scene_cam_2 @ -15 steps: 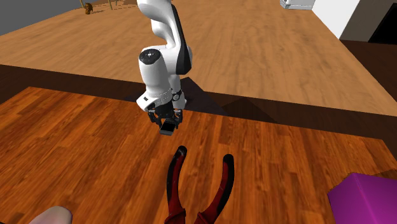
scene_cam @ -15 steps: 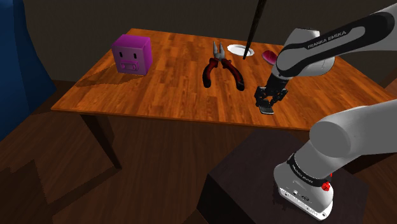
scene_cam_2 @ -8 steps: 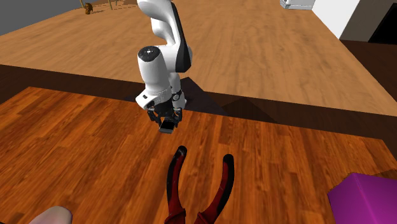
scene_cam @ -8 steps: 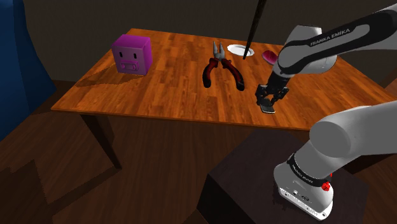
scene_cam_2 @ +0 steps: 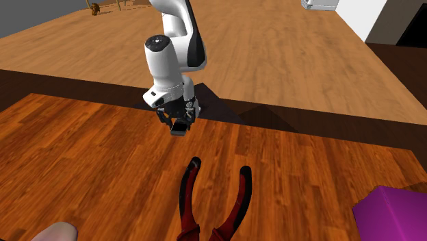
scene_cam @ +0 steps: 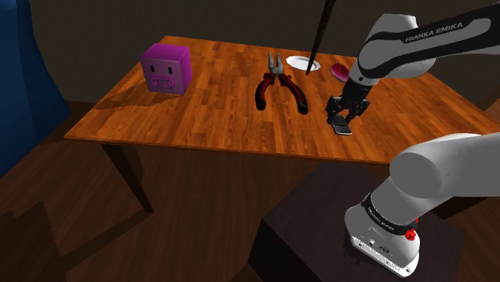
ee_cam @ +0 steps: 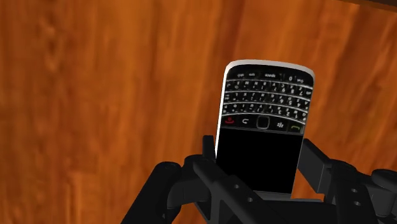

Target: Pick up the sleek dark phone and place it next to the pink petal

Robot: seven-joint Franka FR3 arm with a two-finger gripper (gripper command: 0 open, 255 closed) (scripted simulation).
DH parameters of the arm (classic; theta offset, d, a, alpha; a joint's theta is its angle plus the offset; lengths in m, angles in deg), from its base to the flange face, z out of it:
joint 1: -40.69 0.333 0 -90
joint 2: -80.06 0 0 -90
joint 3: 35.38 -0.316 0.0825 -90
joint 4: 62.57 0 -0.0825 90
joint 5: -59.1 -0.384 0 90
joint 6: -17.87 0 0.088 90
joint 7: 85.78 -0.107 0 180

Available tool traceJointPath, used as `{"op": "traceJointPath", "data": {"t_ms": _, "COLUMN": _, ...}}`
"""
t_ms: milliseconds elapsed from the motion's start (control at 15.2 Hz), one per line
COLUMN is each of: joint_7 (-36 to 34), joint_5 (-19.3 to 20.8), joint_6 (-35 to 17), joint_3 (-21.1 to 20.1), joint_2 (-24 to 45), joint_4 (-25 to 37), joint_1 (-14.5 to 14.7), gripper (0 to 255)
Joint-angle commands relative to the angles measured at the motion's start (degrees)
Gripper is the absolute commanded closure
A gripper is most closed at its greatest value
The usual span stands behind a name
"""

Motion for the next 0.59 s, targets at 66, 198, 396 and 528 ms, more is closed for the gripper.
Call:
{"op": "traceJointPath", "data": {"t_ms": 66, "joint_7": -0.23, "joint_5": -0.07, "joint_6": 3.25, "joint_3": -0.28, "joint_2": -1.71, "joint_4": 1.51, "joint_1": -0.01, "gripper": 255}}
{"op": "traceJointPath", "data": {"t_ms": 198, "joint_7": -0.34, "joint_5": -0.12, "joint_6": 5.24, "joint_3": -0.43, "joint_2": -2.63, "joint_4": 2.58, "joint_1": -0.02, "gripper": 255}}
{"op": "traceJointPath", "data": {"t_ms": 396, "joint_7": -0.50, "joint_5": -0.20, "joint_6": 8.14, "joint_3": -0.65, "joint_2": -3.83, "joint_4": 4.29, "joint_1": -0.01, "gripper": 255}}
{"op": "traceJointPath", "data": {"t_ms": 528, "joint_7": -0.59, "joint_5": -0.26, "joint_6": 10.01, "joint_3": -0.78, "joint_2": -4.50, "joint_4": 5.48, "joint_1": 0.00, "gripper": 255}}
